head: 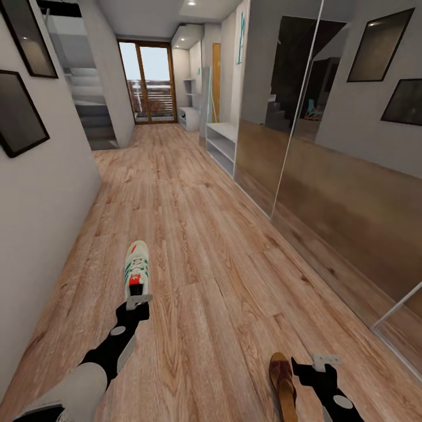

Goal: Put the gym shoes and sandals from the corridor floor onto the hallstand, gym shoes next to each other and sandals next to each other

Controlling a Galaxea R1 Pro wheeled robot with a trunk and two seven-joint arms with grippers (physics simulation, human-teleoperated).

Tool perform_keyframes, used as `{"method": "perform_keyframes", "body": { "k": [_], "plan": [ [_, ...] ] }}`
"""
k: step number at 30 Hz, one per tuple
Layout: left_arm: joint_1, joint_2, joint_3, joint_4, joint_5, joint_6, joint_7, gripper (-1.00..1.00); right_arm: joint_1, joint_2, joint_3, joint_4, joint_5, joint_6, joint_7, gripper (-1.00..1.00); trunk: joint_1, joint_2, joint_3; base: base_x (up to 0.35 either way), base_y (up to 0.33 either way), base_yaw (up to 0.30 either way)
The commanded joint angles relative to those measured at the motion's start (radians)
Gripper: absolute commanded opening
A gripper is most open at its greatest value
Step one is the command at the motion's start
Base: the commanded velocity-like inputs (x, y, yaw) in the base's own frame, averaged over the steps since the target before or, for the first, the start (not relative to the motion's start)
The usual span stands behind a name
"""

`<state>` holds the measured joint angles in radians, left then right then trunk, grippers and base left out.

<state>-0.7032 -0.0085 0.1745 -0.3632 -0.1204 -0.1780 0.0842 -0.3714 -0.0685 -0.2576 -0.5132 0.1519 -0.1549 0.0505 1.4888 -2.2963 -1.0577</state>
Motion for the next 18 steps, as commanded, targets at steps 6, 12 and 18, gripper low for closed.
{"method": "perform_keyframes", "body": {
  "k": [6,12,18],
  "plan": [
    [-0.006,-0.003,0.003,0.002,-0.011,0.003,0.003,-1.0,0.0,-0.002,-0.008,-0.001,0.013,0.001,0.006,1.0,0.0,0.0,-0.001,-0.084,0.0,0.0],
    [-0.006,-0.004,0.002,0.002,-0.011,0.004,0.003,-1.0,0.001,-0.001,-0.008,0.016,0.014,0.001,0.006,1.0,0.0,0.0,-0.001,-0.297,0.0,0.0],
    [-0.006,-0.004,0.002,0.003,-0.011,0.0,0.003,-1.0,0.0,-0.001,-0.008,0.045,0.013,0.002,0.006,1.0,0.0,0.0,-0.001,-0.275,0.0,0.0]
  ]
}}
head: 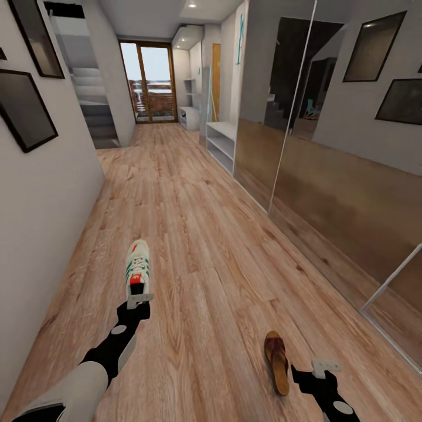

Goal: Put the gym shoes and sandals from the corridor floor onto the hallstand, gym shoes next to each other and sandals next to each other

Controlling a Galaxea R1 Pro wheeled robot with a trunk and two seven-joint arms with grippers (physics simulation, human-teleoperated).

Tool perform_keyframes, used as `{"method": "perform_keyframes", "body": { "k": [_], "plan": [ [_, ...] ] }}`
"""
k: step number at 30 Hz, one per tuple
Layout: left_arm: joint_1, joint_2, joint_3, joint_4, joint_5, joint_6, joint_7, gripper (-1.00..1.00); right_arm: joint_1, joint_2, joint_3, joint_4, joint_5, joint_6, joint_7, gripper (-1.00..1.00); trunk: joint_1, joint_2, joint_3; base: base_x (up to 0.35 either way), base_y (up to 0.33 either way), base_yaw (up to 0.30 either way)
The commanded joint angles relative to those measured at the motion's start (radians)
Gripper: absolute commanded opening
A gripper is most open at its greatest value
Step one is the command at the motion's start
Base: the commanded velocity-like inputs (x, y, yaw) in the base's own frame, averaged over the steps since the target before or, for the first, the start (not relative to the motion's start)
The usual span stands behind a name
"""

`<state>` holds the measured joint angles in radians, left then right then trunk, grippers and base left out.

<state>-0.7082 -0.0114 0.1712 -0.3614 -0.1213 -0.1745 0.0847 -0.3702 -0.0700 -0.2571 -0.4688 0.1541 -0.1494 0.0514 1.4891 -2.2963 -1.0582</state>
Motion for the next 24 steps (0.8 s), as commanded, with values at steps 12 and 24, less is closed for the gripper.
{"method": "perform_keyframes", "body": {
  "k": [12,24],
  "plan": [
    [-0.004,-0.022,-0.008,-0.09,-0.018,0.009,-0.042,-1.0,0.0,0.001,-0.009,0.016,0.009,-0.004,0.004,1.0,-0.001,0.0,-0.009,-0.032,0.0,0.0],
    [-0.019,-0.014,-0.031,-0.143,-0.019,0.163,-0.218,-1.0,-0.001,0.003,-0.009,0.016,0.009,-0.002,0.001,1.0,0.045,-0.084,-0.061,0.0,0.0,0.018]
  ]
}}
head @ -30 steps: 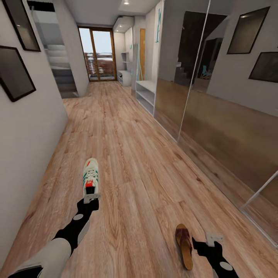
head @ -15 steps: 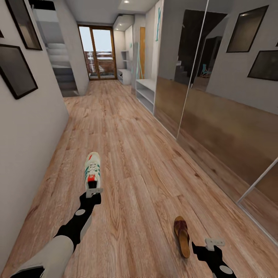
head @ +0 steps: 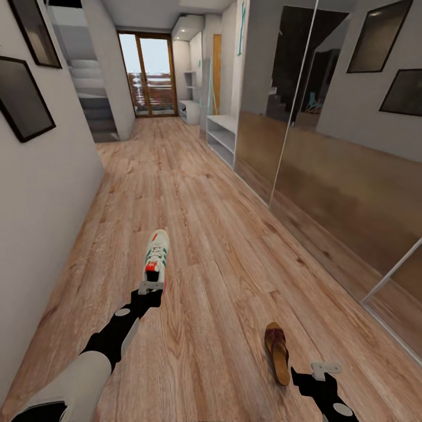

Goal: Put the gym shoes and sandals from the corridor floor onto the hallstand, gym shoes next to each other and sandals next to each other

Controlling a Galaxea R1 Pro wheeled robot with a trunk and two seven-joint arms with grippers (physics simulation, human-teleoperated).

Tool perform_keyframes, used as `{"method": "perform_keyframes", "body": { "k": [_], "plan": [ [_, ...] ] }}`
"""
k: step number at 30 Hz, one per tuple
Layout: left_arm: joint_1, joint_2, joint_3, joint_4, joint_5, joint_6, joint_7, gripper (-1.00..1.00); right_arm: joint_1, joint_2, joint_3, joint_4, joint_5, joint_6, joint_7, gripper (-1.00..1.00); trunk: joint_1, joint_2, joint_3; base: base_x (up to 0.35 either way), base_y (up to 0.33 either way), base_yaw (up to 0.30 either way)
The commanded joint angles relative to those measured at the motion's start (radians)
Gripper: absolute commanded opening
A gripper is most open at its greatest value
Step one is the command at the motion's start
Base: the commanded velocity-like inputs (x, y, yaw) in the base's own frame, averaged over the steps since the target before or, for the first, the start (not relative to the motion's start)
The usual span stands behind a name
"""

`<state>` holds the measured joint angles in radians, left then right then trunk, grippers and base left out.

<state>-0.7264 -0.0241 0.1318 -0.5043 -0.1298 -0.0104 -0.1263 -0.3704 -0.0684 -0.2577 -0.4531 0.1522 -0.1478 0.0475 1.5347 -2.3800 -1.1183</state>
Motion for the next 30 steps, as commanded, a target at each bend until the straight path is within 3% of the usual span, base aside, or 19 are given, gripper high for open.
{"method": "perform_keyframes", "body": {
  "k": [1,4,9,17,30],
  "plan": [
    [-0.006,-0.002,0.008,-0.002,-0.01,0.0,-0.008,-1.0,-0.001,0.001,-0.009,-0.003,0.01,-0.002,0.005,1.0,0.004,-0.008,-0.006,0.0,0.0,0.066],
    [-0.016,-0.001,0.008,-0.003,-0.011,0.002,-0.009,-1.0,-0.013,0.007,-0.009,-0.026,0.009,0.007,0.004,1.0,0.015,-0.029,-0.02,0.0,0.0,0.081],
    [-0.035,-0.004,0.008,-0.004,-0.01,0.031,-0.009,-1.0,-0.116,0.042,-0.009,-0.096,0.011,0.158,-0.001,1.0,0.034,-0.064,-0.043,0.0,0.0,0.094],
    [-0.082,-0.008,0.008,-0.005,-0.01,0.085,-0.008,-1.0,-0.13,0.047,-0.008,-0.092,0.011,0.174,0.006,1.0,0.065,-0.12,-0.08,0.0,0.0,0.096],
    [-0.077,-0.008,0.007,-0.046,-0.01,0.11,-0.008,-1.0,-0.13,0.034,-0.01,-0.091,0.012,0.168,0.007,1.0,0.071,-0.123,-0.151,0.0,0.0,0.075]
  ]
}}
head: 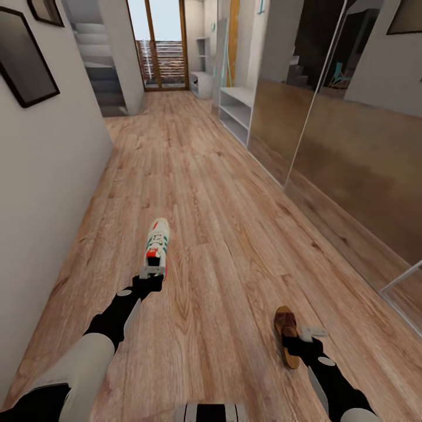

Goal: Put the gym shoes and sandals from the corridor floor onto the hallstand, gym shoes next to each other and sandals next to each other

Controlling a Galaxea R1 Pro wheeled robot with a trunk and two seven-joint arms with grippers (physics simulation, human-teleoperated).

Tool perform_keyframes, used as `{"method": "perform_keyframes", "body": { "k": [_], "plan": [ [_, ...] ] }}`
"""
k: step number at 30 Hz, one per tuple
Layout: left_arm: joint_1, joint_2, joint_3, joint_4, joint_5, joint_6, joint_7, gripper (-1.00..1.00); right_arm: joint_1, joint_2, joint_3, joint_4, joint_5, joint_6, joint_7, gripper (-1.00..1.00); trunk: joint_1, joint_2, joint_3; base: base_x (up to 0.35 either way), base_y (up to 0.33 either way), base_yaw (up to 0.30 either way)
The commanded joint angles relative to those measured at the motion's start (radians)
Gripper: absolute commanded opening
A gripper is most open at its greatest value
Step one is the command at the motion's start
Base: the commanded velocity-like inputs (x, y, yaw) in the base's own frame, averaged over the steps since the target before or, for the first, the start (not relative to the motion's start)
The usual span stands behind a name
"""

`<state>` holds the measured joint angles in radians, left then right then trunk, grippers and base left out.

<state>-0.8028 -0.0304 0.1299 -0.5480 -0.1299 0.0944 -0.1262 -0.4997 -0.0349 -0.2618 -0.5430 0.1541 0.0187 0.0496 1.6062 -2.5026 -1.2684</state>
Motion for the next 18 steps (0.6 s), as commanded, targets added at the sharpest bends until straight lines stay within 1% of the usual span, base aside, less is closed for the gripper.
{"method": "perform_keyframes", "body": {
  "k": [1,4,5,7,12,18],
  "plan": [
    [0.001,-0.001,0.008,-0.003,-0.01,0.005,-0.008,-1.0,0.0,-0.003,-0.006,-0.001,0.01,-0.002,0.005,1.0,0.0,-0.001,-0.006,0.0,0.0,0.006],
    [0.001,-0.001,0.007,-0.002,-0.01,0.005,-0.009,-1.0,0.001,-0.017,-0.006,-0.001,0.01,-0.023,0.006,1.0,0.001,-0.001,-0.023,0.0,0.0,0.003],
    [0.002,-0.001,0.007,-0.002,-0.01,0.005,-0.009,-1.0,0.001,-0.028,-0.006,0.001,0.01,-0.051,0.006,1.0,0.002,-0.002,-0.028,0.0,0.0,0.001],
    [0.002,-0.002,0.007,-0.001,-0.01,0.005,-0.009,-1.0,0.001,-0.034,-0.005,0.012,0.01,-0.089,0.006,1.0,0.003,-0.002,-0.039,0.0,0.0,0.0],
    [0.002,-0.003,0.008,-0.001,-0.01,0.004,-0.01,-1.0,0.002,-0.039,-0.006,0.073,0.01,-0.187,0.006,1.0,0.005,-0.003,-0.066,0.0,0.0,0.0],
    [0.001,-0.003,0.009,-0.002,-0.01,0.004,-0.011,-1.0,0.002,-0.04,-0.005,0.094,0.01,-0.219,0.006,1.0,0.008,-0.005,-0.099,0.0,0.0,0.0]
  ]
}}
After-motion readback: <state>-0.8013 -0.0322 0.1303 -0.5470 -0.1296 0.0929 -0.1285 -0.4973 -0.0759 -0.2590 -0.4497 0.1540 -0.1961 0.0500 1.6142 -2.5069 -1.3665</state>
